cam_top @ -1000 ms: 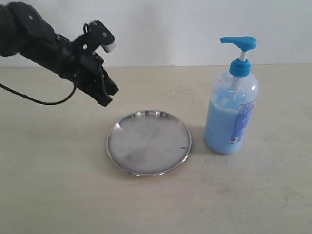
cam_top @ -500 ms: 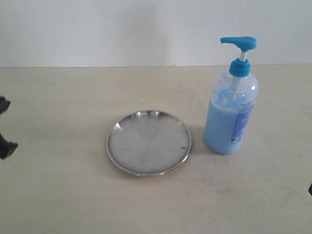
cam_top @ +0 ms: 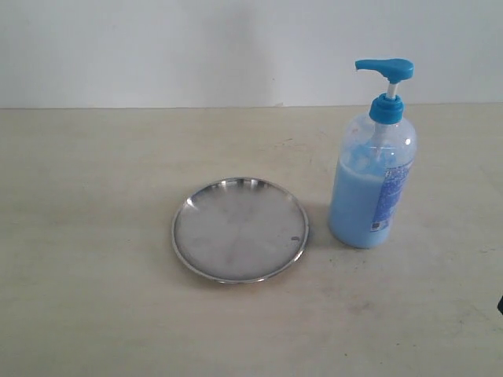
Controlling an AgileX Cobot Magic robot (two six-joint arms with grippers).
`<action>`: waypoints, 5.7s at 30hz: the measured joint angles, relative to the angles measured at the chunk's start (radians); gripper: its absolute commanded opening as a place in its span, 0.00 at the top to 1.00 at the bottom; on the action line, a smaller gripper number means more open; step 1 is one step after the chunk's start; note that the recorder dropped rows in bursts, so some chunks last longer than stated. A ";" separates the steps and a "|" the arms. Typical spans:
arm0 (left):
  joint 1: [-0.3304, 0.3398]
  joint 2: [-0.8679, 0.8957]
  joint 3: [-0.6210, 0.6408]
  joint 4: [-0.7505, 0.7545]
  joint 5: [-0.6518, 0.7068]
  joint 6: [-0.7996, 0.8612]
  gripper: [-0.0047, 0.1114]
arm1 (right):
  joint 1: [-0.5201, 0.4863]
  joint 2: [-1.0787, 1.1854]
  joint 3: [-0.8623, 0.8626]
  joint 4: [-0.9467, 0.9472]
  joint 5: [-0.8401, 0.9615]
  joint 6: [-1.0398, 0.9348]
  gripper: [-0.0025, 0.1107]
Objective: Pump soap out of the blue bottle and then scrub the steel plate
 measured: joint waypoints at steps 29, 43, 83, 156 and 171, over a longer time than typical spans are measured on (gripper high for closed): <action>0.053 -0.296 0.366 0.335 -0.016 -0.468 0.93 | 0.000 -0.001 0.000 0.000 0.004 0.000 0.97; 0.288 -0.594 0.375 0.331 0.138 -0.468 0.93 | 0.000 -0.001 0.000 0.000 0.004 0.000 0.97; 0.371 -0.665 0.375 0.277 0.127 -0.980 0.93 | 0.000 -0.001 0.000 0.000 0.004 0.000 0.97; 0.372 -0.665 0.375 0.279 0.127 -0.980 0.93 | -0.307 -0.001 0.000 -0.460 0.036 0.009 0.97; 0.372 -0.665 0.375 0.279 0.127 -0.980 0.93 | -0.307 -0.001 0.000 -0.460 0.036 0.009 0.97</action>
